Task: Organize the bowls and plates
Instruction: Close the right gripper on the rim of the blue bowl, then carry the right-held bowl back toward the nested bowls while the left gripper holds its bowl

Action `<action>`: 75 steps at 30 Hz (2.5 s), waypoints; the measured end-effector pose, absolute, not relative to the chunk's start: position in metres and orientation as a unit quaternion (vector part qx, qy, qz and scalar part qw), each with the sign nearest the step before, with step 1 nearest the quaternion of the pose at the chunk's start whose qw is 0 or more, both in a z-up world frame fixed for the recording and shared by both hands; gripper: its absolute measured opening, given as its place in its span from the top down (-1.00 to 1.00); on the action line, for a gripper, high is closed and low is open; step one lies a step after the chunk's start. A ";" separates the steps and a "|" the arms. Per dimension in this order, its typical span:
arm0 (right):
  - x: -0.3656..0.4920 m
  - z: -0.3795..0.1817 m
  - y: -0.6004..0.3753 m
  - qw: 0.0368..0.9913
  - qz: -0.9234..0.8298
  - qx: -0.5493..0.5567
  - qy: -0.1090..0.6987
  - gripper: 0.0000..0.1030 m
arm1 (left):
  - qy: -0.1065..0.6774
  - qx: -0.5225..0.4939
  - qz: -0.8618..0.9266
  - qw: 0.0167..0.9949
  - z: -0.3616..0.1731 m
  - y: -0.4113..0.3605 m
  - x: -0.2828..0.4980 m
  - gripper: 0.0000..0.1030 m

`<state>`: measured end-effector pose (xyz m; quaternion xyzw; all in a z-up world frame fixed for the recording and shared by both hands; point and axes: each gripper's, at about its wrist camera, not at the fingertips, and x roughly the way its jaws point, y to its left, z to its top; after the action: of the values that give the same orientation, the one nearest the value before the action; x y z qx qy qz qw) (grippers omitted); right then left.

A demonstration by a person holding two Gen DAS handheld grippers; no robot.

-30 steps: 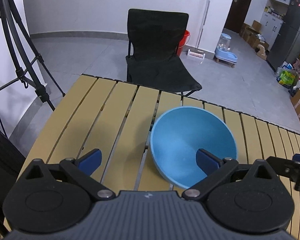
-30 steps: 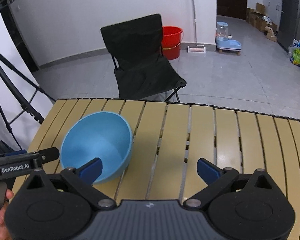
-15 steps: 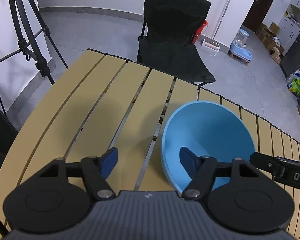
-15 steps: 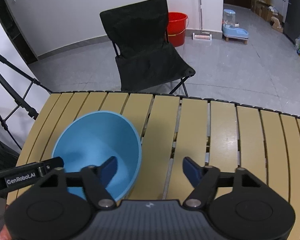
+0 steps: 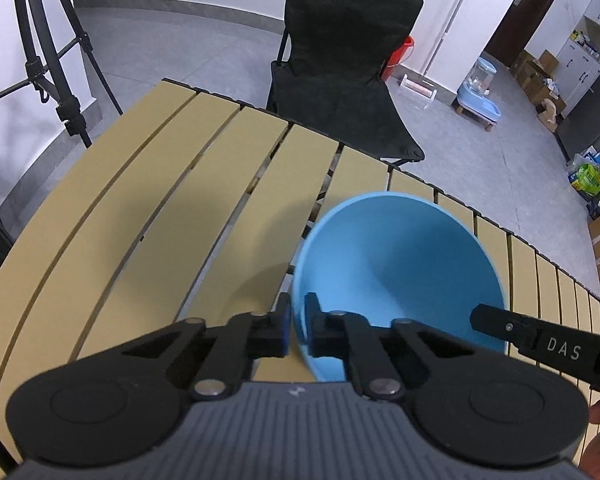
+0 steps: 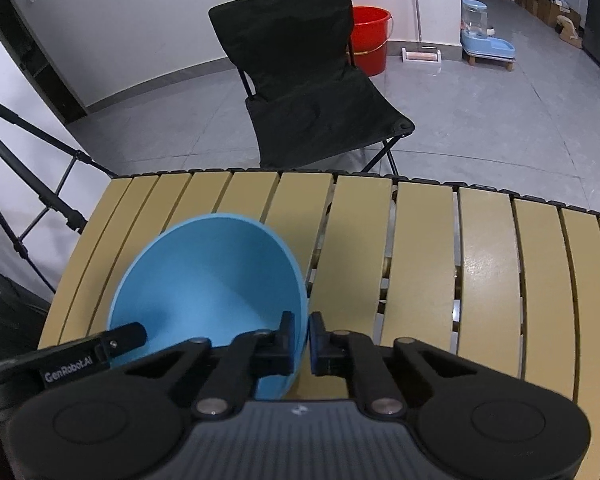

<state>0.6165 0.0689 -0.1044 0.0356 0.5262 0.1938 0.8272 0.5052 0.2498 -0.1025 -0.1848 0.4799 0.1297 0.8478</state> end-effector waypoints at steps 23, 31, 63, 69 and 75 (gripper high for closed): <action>0.592 -0.090 0.052 0.834 0.183 0.029 0.519 0.88 | 0.476 -0.173 0.125 0.853 -0.083 0.230 0.490 0.87; 0.571 -0.075 0.039 0.840 0.180 0.033 0.511 0.87 | 0.471 -0.166 0.119 0.858 -0.067 0.219 0.477 0.87; 0.474 -0.009 -0.035 0.864 0.152 0.057 0.476 0.87 | 0.444 -0.149 0.081 0.880 -0.001 0.154 0.402 0.87; 0.453 0.003 -0.060 0.870 0.140 0.067 0.469 0.87 | 0.441 -0.147 0.070 0.882 0.008 0.134 0.389 0.87; 0.435 0.011 -0.087 0.874 0.130 0.076 0.462 0.87 | 0.439 -0.144 0.058 0.885 0.016 0.111 0.376 0.88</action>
<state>0.4346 -0.0873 0.0114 0.0761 0.4622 0.1300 0.8739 0.3757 0.1114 0.0160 -0.1442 0.4390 0.0581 0.8849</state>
